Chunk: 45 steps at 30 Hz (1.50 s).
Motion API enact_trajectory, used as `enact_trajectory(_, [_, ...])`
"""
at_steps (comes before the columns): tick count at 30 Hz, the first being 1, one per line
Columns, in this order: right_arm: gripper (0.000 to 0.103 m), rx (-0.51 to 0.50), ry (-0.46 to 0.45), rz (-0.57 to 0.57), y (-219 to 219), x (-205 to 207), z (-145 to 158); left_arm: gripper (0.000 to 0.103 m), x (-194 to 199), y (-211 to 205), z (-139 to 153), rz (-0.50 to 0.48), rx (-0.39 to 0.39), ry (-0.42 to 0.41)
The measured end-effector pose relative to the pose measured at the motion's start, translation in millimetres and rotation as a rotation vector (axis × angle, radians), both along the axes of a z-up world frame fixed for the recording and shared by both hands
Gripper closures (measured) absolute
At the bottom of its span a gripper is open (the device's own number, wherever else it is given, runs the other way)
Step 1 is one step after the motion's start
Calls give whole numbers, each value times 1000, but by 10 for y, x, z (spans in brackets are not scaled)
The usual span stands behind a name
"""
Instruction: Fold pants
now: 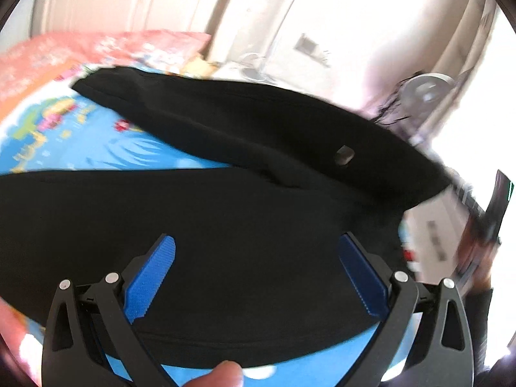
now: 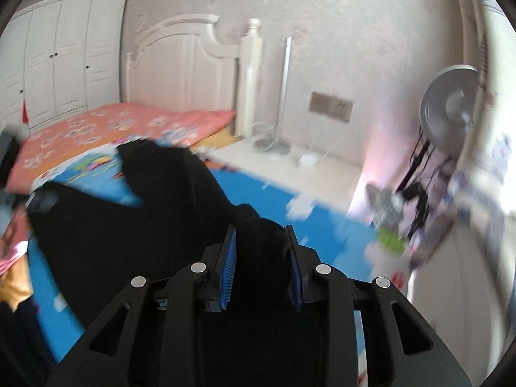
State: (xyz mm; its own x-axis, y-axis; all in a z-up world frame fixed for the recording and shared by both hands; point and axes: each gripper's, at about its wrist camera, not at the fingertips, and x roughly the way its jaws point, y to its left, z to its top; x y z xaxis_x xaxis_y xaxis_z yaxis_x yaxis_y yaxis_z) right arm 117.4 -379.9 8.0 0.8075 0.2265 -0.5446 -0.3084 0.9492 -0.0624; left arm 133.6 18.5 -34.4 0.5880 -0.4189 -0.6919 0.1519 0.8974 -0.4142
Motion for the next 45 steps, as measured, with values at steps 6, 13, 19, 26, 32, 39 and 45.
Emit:
enact_trajectory(6, [83, 50, 199, -25, 189, -563, -886, 13, 256, -54, -172, -124, -250, 100])
enact_trajectory(13, [83, 136, 221, -75, 139, -580, -1014, 34, 968, -269, -826, -104, -514, 366])
enact_trajectory(19, [82, 181, 237, -104, 117, -616, -980, 38, 1199, -819, -1067, -176, -590, 481])
enact_trajectory(26, [36, 283, 283, -215, 15, -666, -901, 88, 1310, -1651, -1154, -362, -516, 552])
enact_trajectory(32, [5, 641, 374, -334, -282, -816, -897, 89, 1376, -1644, -899, -378, -546, 495])
enact_trajectory(39, [14, 1148, 561, -336, -219, -556, -1338, 89, 1400, -1603, -685, -391, -546, 459])
enact_trajectory(45, [14, 1364, 560, -316, 169, -353, -1497, 89, 1433, -1597, -655, -388, -552, 464])
